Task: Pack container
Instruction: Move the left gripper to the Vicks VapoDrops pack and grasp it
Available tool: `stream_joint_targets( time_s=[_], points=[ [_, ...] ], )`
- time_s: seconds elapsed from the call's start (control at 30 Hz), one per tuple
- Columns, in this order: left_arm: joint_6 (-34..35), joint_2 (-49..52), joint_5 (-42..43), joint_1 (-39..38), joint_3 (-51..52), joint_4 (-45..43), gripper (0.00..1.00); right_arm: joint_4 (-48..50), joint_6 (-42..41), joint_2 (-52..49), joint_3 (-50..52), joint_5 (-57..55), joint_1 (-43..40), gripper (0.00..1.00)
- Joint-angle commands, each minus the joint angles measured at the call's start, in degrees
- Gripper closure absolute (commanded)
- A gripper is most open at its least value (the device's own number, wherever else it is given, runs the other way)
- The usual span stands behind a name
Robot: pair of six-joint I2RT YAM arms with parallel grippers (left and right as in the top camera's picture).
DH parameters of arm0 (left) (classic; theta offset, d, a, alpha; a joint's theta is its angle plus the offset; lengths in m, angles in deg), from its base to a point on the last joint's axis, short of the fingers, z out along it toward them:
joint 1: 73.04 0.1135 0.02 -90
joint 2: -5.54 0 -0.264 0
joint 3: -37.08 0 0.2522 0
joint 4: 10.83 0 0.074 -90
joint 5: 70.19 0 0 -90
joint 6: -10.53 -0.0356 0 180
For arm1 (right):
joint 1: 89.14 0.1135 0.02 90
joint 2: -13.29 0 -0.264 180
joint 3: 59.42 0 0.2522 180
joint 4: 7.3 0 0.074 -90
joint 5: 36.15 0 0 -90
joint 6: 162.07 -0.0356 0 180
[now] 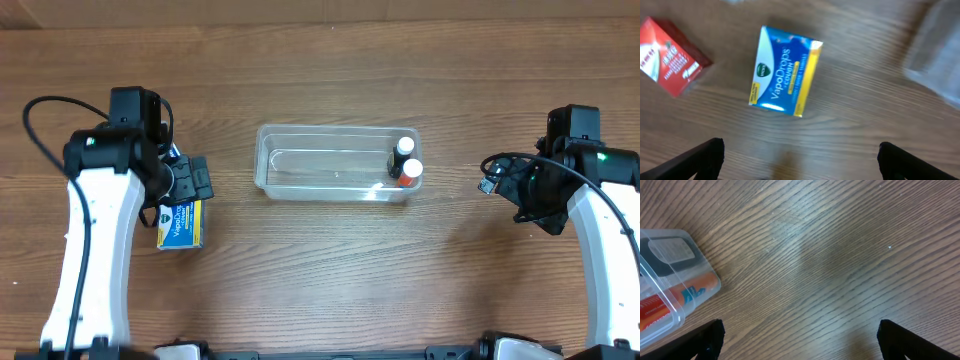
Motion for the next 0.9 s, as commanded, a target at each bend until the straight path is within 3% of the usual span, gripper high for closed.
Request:
stream_joint_targets(
  time_s=[0.0,0.43,0.87],
  points=[
    [0.59,7.91,-1.62,5.01,1.25,-1.11,0.0,0.09,0.72,0.81,0.15,0.22,-0.28,0.0],
    [-9.75,18.51,-1.07,5.66,7.45,-13.7,0.0,0.48,0.72,0.81,0.15,0.02,-0.28,0.0],
    [-11.69,20.0,-0.72,4.48,13.18,-23.54,0.0,0.66,0.7,0.81,0.15,0.04,-0.28,0.0]
  ],
)
